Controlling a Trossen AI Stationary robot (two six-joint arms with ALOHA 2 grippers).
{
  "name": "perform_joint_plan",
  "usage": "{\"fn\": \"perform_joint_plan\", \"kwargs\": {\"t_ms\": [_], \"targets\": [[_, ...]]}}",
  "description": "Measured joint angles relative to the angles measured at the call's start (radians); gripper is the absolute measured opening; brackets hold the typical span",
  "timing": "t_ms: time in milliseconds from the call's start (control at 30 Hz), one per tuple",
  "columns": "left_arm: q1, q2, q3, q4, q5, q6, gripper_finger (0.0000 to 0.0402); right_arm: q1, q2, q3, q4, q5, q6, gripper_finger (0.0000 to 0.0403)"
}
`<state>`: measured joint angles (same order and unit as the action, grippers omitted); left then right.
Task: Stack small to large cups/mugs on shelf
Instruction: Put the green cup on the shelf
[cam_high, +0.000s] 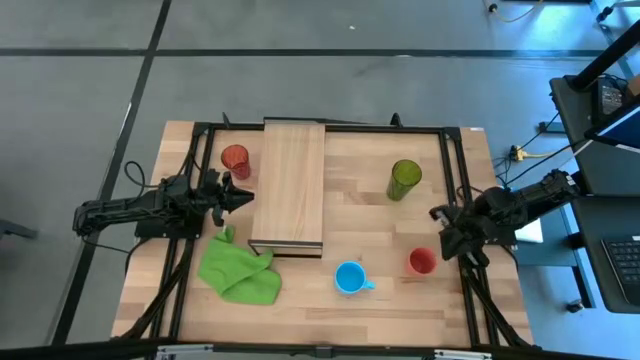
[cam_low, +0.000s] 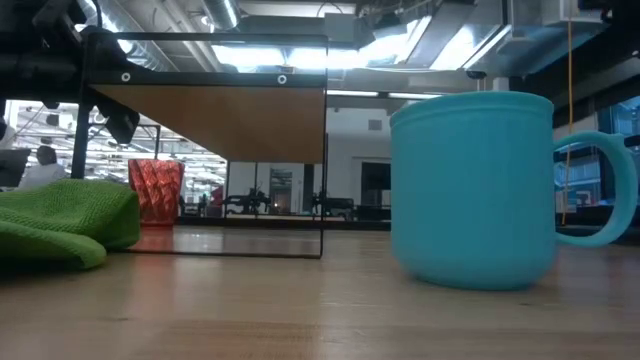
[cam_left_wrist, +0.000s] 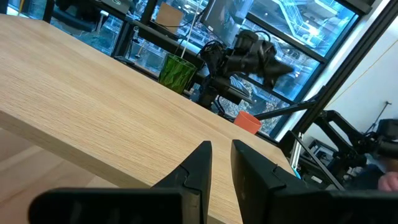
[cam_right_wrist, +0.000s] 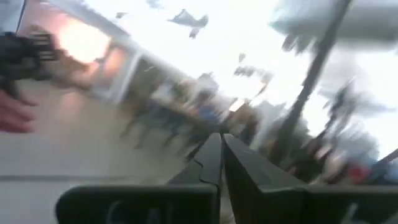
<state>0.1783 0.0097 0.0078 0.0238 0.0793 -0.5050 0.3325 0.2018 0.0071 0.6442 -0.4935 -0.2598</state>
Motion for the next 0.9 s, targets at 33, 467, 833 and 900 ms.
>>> {"fn": "perform_joint_plan", "kwargs": {"t_ms": [33, 467, 833, 900], "targets": [[0.0, 0.0, 0.0, 0.0, 0.0, 0.0, 0.0055, 0.0, 0.0, 0.0, 0.045, 0.026, -0.014, 0.0019], [0.0, 0.0, 0.0, 0.0, 0.0, 0.0, 0.0055, 0.0, -0.002, 0.0, 0.708, 0.179, 0.089, 0.0019], [0.0, 0.0, 0.0, 0.0, 0.0, 0.0, 0.0055, 0.0, -0.001, 0.0, 0.688, 0.275, 0.102, 0.0019], [0.0, 0.0, 0.0, 0.0, 0.0, 0.0, 0.0055, 0.0, -0.001, 0.0, 0.651, 0.275, 0.099, 0.0019]]}}
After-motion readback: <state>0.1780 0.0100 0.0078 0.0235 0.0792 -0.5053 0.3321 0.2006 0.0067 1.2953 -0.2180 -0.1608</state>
